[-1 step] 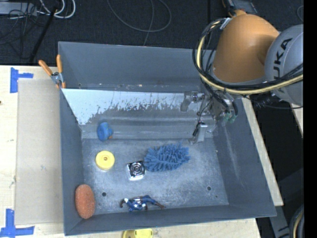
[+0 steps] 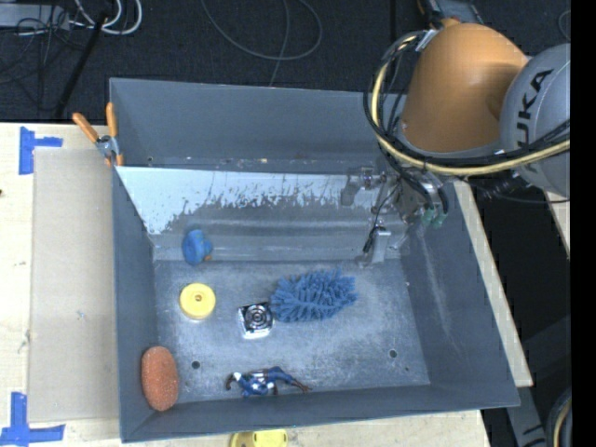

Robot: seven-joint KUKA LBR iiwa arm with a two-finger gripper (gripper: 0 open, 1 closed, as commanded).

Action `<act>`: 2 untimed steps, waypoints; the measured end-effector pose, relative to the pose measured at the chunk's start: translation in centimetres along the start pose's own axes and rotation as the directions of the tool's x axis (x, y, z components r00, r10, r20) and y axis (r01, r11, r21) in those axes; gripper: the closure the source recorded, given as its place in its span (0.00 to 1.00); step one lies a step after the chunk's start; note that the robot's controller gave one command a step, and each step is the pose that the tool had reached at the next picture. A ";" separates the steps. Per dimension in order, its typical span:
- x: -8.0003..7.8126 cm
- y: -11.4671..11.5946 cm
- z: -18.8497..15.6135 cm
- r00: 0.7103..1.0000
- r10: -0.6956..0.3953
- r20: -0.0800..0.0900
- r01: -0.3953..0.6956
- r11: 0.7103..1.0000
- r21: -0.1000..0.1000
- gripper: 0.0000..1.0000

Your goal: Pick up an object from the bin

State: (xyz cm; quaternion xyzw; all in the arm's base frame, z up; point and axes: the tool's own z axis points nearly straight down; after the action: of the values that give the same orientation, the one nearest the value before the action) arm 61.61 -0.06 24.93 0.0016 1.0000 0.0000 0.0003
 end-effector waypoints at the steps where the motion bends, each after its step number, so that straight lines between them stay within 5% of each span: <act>1: 0.4 -0.4 5.4 1.000 0.028 0.005 -0.028 1.000 -0.001 0.00; 2: 1.7 1.0 8.5 0.999 -0.053 -0.004 0.053 0.999 0.000 0.00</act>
Offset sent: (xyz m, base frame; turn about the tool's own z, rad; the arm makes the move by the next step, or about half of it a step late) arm -0.0204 0.0155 -0.0886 -0.0686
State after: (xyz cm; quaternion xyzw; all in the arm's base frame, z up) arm 59.89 0.90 16.40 -0.0249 0.9997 0.0000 -0.0016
